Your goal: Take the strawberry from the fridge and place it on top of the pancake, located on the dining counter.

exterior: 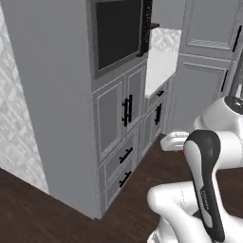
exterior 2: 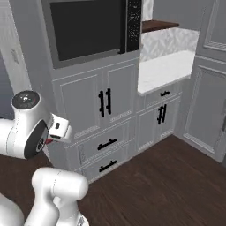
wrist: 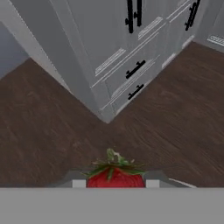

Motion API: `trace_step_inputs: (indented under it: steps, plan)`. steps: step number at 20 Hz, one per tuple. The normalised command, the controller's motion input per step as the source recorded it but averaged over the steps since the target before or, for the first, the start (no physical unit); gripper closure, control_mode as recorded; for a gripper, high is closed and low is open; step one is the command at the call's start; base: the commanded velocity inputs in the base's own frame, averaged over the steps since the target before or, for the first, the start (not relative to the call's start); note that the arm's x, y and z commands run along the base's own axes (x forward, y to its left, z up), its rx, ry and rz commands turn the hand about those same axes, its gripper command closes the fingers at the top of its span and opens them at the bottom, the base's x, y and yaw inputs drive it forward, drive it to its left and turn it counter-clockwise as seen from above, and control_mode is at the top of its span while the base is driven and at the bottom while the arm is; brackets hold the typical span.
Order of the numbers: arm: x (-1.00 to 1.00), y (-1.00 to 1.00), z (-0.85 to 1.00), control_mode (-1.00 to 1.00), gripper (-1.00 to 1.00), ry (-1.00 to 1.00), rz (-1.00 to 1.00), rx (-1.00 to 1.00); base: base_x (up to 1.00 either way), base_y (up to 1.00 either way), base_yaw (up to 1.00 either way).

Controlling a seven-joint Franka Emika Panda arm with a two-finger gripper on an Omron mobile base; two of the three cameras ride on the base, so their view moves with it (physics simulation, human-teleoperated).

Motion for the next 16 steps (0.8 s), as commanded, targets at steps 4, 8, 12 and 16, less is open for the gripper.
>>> trace_step_inputs:
  steps: [4,8,12,16]
  plan:
    - [0.00,0.00,0.00,1.00,1.00,0.00,0.00,0.00,-0.09,1.00,0.62]
    - [0.00,0.00,0.00,1.00,1.00,0.00,0.00,0.00,0.01,0.86,0.61]
    - [0.00,0.00,0.00,1.00,1.00,0.00,0.00,0.00,0.21,0.63,0.61]
    - [0.00,0.00,0.00,1.00,1.00,0.00,0.00,0.00,0.50,0.39,0.61]
